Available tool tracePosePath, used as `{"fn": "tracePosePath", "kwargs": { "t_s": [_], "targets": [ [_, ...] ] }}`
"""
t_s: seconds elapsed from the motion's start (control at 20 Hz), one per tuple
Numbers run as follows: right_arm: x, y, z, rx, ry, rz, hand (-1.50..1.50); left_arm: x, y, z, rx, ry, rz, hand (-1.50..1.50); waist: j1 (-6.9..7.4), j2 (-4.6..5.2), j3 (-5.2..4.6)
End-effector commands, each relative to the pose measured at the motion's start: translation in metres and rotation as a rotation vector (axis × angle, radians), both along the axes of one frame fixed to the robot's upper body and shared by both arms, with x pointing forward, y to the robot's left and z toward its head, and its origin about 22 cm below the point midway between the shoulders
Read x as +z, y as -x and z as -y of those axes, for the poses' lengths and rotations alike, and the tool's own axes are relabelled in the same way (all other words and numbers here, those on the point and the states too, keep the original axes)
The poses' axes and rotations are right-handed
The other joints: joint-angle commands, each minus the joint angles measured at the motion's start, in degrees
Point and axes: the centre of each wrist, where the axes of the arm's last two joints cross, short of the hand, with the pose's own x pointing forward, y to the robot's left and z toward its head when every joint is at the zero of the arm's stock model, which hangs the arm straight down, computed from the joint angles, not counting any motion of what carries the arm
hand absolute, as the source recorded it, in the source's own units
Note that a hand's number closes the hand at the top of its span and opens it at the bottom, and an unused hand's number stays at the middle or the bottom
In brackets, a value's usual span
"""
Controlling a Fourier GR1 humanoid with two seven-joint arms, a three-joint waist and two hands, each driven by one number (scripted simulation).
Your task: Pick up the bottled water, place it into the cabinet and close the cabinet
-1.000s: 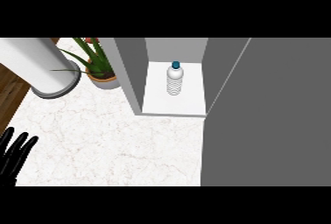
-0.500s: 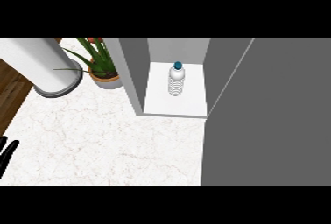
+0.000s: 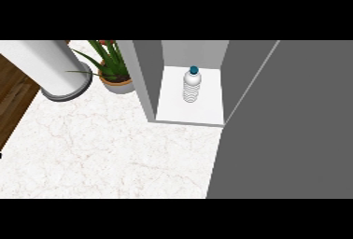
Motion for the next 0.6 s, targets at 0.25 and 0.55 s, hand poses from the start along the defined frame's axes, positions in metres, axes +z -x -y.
{"fn": "tracePosePath", "kwargs": {
  "t_s": [0.25,0.55],
  "targets": [
    [0.04,-0.008,-0.051,-0.068,0.007,0.097,1.5,0.01,0.004,-0.016,-0.02,0.001,0.012,-1.5,1.1,0.38,0.26],
    [0.053,-0.024,-0.118,-0.007,0.065,0.053,1.5,0.013,0.008,-0.033,-0.037,-0.005,0.022,-1.5,3.17,1.22,0.41]
  ]
}}
